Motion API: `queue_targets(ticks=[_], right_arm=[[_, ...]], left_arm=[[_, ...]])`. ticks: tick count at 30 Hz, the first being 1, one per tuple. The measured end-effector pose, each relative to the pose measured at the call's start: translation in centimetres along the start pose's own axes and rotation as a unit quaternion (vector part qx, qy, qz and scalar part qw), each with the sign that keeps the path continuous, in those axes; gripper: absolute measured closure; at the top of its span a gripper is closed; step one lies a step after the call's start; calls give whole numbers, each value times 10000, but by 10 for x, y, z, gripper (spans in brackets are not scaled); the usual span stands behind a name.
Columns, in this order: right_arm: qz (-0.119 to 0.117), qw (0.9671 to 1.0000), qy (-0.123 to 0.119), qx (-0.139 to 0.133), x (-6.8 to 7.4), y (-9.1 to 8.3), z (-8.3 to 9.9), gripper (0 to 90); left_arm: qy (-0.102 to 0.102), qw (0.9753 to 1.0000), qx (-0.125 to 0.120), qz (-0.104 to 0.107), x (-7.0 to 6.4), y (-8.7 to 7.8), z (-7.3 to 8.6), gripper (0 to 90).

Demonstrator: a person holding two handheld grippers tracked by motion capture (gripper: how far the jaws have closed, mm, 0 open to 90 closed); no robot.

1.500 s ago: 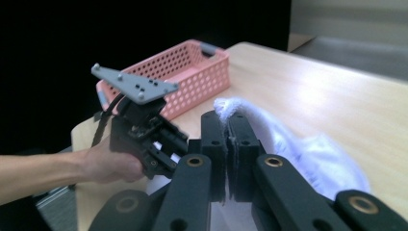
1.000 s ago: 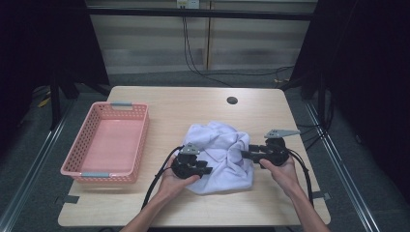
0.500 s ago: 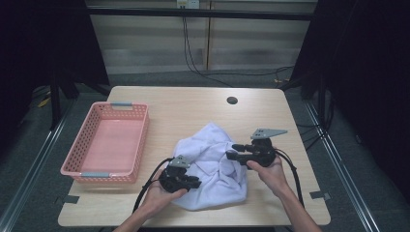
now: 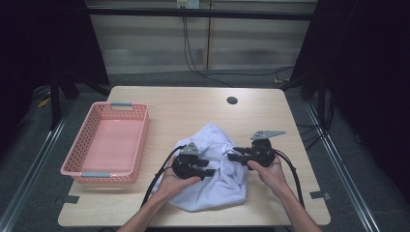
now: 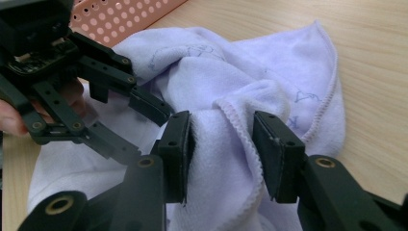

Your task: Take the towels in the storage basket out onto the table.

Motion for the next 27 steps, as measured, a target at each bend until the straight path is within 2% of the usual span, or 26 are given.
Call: queue_targets(ticks=[2, 3, 4, 5, 6, 7, 8, 9, 11, 13, 14, 16, 17, 18, 19, 20, 22, 23, 25, 26, 27], right_arm=[[6, 10000, 23, -36, 0, -4, -1, 578], [59, 10000, -8, -53, 0, -8, -1, 566], [83, 9999, -18, -78, 0, -11, -2, 550], [123, 9999, -13, -108, 0, -16, -2, 536], [149, 9998, -47, -131, 1, -20, -2, 523], [208, 9997, -61, -136, 2, -27, -2, 503], [274, 9995, -27, -166, 3, -33, -1, 487], [303, 9992, 8, -278, 7, -46, 2, 478], [281, 9991, 35, -304, 13, -56, 10, 492], [102, 9993, 109, -333, 22, -59, 20, 530], [54, 9993, 154, -330, 26, -59, 25, 536], [-10, 9995, 202, -232, 32, -55, 35, 548], [-32, 9995, 234, -198, 34, -51, 38, 556], [16, 9997, 252, -77, 34, -48, 41, 553], [16, 9997, 252, -77, 34, -48, 41, 553], [76, 9996, 272, 43, 31, -43, 45, 544], [96, 9994, 315, 68, 29, -41, 46, 538], [73, 9994, 317, 80, 28, -40, 47, 538], [28, 9992, 337, 207, 29, -34, 52, 538], [-33, 9991, 278, 318, 32, -30, 55, 538], [21, 9985, 176, 526, 34, -22, 61, 545]], left_arm=[[94, 9999, 51, -119, 0, 2, 1, 501], [151, 9996, 54, -252, 2, 2, 1, 541], [263, 9989, 51, -394, 4, 2, 1, 633], [180, 9989, 38, -429, 6, 1, 1, 691], [184, 9985, 29, -508, 8, 0, 0, 763], [95, 9990, 46, -441, 10, -1, 0, 819], [-21, 9993, 25, -375, 10, -2, -1, 830], [-24, 9995, 0, -323, 9, -4, -1, 839], [-176, 9997, -145, -110, 6, -13, -7, 840], [-277, 9988, -394, 20, 4, -26, -16, 840], [-413, 9973, -601, 75, 5, -39, -23, 840], [-480, 9961, -738, 47, 9, -50, -28, 840], [-480, 9961, -738, 47, 9, -50, -28, 840], [-642, 9935, -936, 121, 13, -62, -33, 840], [-642, 9935, -936, 121, 13, -62, -33, 840], [-649, 9927, -1010, 91, 15, -68, -35, 845], [-657, 9912, -1143, 84, 16, -79, -38, 845], [-682, 9902, -1215, 87, 18, -85, -39, 844], [-655, 9897, -1269, 23, 21, -93, -40, 845], [-659, 9898, -1266, 41, 22, -96, -39, 846], [-666, 9892, -1303, 27, 22, -98, -39, 845]])
Point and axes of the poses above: each handheld gripper's, and its own axes: y roughly forward along the jaws, z roughly out of its underside, x roughly to its left, the point moved 9 cm from there along y, roughly forward along the jaws, and after that the axes turned 12 degrees about -y, right-handed, at the moved point
